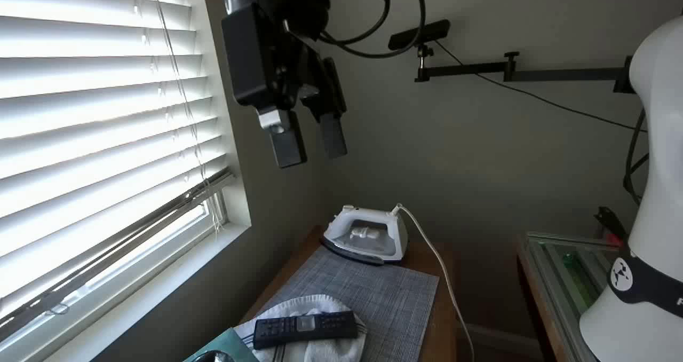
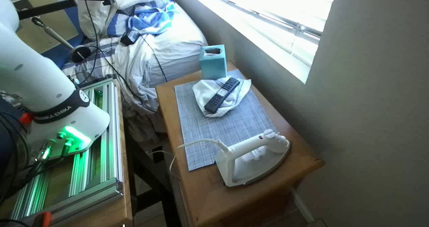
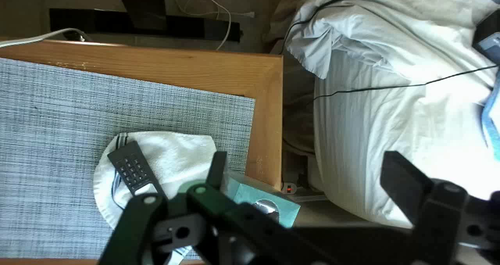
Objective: Lift the remote from the towel and put it on the box
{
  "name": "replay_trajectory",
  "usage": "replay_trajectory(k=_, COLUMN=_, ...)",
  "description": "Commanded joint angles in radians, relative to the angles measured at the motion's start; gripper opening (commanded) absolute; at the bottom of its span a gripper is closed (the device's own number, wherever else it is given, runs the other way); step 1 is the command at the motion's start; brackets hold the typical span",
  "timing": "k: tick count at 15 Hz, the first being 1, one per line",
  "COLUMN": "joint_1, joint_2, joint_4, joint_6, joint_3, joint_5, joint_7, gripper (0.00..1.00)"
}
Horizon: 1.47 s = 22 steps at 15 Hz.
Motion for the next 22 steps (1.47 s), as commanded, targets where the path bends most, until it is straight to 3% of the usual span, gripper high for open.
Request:
replay_trajectory(k=1, joint_1=-0.018, joint_2=0.000, joint_4=0.001, joint_6=-0.003, joint_3=0.016, joint_5=0.004, joint_7=-0.004, gripper=1.00)
replay_trajectory(k=11, joint_1=-0.030, joint_2=0.013, joint_4=0.003, joint_6=0.028, joint_3=0.006, joint_5=-0.020, joint_7=-0.044, gripper=1.00)
replay_trajectory(k=13, joint_1=-0.059, joint_2=0.052, joint_4=0.005, joint_6=0.068, joint_3=-0.009, joint_5=-0.074, joint_7=-0.075, gripper=1.00)
replay_trajectory(k=18, joint_1=-0.152, joint_2=0.184, joint_4=-0.015, joint_6=0.252, joint_3=-0.029, joint_5=-0.274, joint_7=0.002, gripper=1.00)
replay_trajectory(k=22, joint_1=-0.191, joint_2=0.310, joint_4=-0.034, joint_6=0.386, joint_3=-0.056, joint_5=-0.338, joint_7=0.096, gripper=1.00)
